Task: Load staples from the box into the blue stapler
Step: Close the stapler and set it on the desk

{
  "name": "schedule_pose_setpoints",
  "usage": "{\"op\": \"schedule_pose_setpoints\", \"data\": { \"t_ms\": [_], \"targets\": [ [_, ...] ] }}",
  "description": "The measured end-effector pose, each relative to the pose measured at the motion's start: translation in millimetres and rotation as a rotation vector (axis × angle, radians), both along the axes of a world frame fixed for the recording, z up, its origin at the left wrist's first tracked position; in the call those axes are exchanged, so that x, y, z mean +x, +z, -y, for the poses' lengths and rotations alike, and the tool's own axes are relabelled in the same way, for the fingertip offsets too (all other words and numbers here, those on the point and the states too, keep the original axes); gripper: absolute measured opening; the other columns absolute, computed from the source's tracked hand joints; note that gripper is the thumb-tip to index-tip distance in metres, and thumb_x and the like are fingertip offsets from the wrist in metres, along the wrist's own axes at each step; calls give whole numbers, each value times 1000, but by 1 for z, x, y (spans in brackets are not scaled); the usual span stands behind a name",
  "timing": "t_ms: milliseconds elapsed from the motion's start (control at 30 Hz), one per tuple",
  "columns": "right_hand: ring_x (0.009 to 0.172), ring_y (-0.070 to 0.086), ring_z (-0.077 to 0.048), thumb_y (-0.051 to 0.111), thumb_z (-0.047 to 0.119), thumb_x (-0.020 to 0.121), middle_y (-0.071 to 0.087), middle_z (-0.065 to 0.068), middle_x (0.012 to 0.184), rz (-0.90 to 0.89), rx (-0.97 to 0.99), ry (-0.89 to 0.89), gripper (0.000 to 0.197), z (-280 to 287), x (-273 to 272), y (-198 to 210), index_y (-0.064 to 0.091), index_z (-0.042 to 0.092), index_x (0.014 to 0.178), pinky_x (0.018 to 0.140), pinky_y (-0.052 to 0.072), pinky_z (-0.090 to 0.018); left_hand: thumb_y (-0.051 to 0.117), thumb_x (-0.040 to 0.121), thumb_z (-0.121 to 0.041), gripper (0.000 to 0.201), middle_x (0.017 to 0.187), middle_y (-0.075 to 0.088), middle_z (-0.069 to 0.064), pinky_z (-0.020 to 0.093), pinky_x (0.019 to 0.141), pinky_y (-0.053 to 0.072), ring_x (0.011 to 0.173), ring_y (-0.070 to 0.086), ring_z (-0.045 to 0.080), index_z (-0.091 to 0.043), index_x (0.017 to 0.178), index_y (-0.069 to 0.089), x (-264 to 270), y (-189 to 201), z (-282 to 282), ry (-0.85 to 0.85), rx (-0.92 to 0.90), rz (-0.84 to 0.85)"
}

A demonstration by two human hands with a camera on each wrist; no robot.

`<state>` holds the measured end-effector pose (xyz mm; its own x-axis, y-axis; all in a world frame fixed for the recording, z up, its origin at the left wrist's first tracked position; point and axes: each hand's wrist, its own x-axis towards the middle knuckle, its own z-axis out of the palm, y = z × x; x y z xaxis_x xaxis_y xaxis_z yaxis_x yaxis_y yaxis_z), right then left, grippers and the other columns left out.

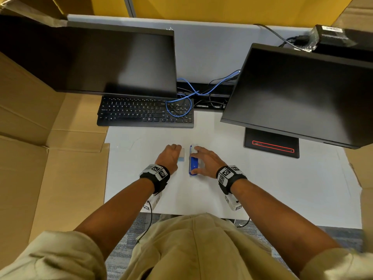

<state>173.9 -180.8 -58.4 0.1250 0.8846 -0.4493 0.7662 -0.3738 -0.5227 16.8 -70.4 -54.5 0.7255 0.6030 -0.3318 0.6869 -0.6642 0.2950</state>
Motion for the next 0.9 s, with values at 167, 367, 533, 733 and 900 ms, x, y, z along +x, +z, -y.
{"op": "schedule_pose_setpoints", "data": {
  "t_ms": [167, 367, 533, 733, 900],
  "targets": [
    [143, 30, -26, 75, 41, 79, 23, -3, 160, 0, -1, 0, 76, 0, -1, 1, 41, 23, 144, 116, 27, -38, 57, 81, 6, 50, 121, 55, 17, 39, 84, 52, 110, 52, 32, -6, 129, 45, 6, -1, 3, -4, -8, 23],
    [143, 30, -26, 73, 45, 78, 21, -2, 161, 9, -9, 7, 77, 0, -2, -3, 40, 25, 144, 115, 29, -38, 59, 83, 4, 53, 125, 56, 15, 38, 89, 51, 114, 51, 32, -8, 132, 45, 4, -1, 2, 3, -11, 48],
    [144, 29, -25, 74, 44, 78, 21, -3, 161, 11, -1, 14, 77, 0, -1, -2, 40, 24, 144, 115, 27, -36, 59, 83, 3, 53, 127, 56, 15, 38, 92, 51, 116, 51, 31, -9, 133, 45, 5, 0, 2, 1, -10, 48],
    [144, 29, -25, 74, 43, 78, 21, -2, 161, 14, -4, 11, 77, 0, -3, -2, 40, 25, 144, 115, 28, -37, 61, 84, 0, 56, 131, 54, 14, 38, 95, 51, 120, 50, 30, -10, 135, 42, 4, -1, 3, 12, -12, 48],
    [144, 29, -25, 74, 44, 78, 21, -3, 161, 20, -1, 11, 77, 0, -3, -5, 40, 24, 143, 115, 28, -36, 61, 84, 0, 57, 133, 54, 14, 38, 97, 51, 122, 49, 30, -10, 137, 42, 4, -2, 1, -1, -13, 43]
  ]
}}
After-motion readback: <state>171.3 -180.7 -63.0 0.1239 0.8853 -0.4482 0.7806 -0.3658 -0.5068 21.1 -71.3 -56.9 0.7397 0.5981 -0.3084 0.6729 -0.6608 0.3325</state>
